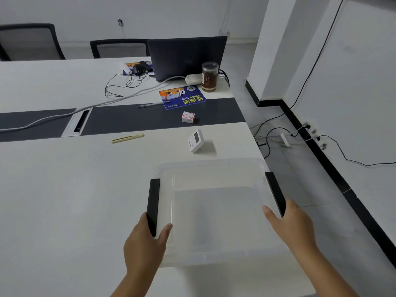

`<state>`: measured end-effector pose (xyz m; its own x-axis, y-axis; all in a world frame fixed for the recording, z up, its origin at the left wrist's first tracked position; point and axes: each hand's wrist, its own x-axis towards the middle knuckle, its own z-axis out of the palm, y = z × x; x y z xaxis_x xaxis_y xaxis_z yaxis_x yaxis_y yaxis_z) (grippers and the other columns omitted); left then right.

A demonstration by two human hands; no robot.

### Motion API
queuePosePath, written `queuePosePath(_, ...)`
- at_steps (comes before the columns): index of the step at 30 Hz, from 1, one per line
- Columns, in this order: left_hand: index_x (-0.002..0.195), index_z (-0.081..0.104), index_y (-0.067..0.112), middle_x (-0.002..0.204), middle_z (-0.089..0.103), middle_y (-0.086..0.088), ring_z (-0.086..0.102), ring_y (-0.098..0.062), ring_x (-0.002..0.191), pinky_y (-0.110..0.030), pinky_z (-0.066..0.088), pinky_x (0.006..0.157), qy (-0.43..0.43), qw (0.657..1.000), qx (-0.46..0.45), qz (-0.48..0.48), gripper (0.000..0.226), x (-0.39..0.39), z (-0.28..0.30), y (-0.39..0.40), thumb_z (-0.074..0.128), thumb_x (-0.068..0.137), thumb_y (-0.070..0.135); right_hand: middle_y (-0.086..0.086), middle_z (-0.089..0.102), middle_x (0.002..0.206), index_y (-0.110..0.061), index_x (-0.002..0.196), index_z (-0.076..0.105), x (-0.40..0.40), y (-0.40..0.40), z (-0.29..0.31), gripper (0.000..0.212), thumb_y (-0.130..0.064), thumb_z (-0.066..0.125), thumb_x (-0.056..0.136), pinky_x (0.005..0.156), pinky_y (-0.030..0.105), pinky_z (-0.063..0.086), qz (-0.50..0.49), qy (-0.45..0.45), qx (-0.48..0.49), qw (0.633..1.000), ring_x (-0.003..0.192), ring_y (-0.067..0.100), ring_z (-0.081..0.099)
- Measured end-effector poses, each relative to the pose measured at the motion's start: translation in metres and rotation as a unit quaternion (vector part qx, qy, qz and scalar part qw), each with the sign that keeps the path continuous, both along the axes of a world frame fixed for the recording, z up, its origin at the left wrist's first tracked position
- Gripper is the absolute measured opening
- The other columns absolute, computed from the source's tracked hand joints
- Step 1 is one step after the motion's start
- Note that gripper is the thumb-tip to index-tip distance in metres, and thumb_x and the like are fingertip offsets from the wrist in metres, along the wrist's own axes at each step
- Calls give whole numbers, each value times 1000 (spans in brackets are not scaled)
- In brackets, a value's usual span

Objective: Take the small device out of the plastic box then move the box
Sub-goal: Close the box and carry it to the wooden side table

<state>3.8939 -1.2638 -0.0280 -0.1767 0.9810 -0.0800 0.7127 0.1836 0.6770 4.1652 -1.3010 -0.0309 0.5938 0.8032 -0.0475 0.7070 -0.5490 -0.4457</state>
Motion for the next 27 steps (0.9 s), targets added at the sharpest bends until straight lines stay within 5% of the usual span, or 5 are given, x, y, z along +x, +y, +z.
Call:
queuePosePath(5,113,42,4,85,49,-1,50,-25,77,-31,36,65,-84,995,-50,0,48,1,5,3,65,76,24,9,56,78,2,99,55,0,0,9,40,-28,68,75,70,40,48,-11,104,18,994,75,33,56)
queuePosePath(10,132,33,12,101,57,-2,54,-25,97,-31,40,78,-172,983,-70,-5,70,-3,11,11,65,73,31,4,43,140,-18,137,30,3,-6,15,74,-14,69,75,102,35,34,-9,258,44,965,129,24,40)
queuePosePath(14,124,42,16,89,49,25,52,-16,86,-27,38,71,-203,977,-64,-29,72,-4,7,7,66,58,29,4,41,143,-18,137,32,3,-12,11,74,-7,69,74,105,33,31,-2,291,59,955,130,22,38)
queuePosePath(21,132,37,20,119,58,-4,53,-24,106,-34,43,87,-227,967,-59,94,81,-2,2,-38,76,61,19,2,39,144,-17,138,30,16,-1,15,75,-3,67,75,103,28,29,116,298,57,946,132,20,36)
queuePosePath(27,137,32,20,137,46,-9,45,-22,115,-38,35,99,-242,904,-20,352,94,37,11,-137,82,57,11,2,47,120,-22,139,27,21,22,19,72,-9,64,79,101,33,33,310,298,-41,902,121,24,43)
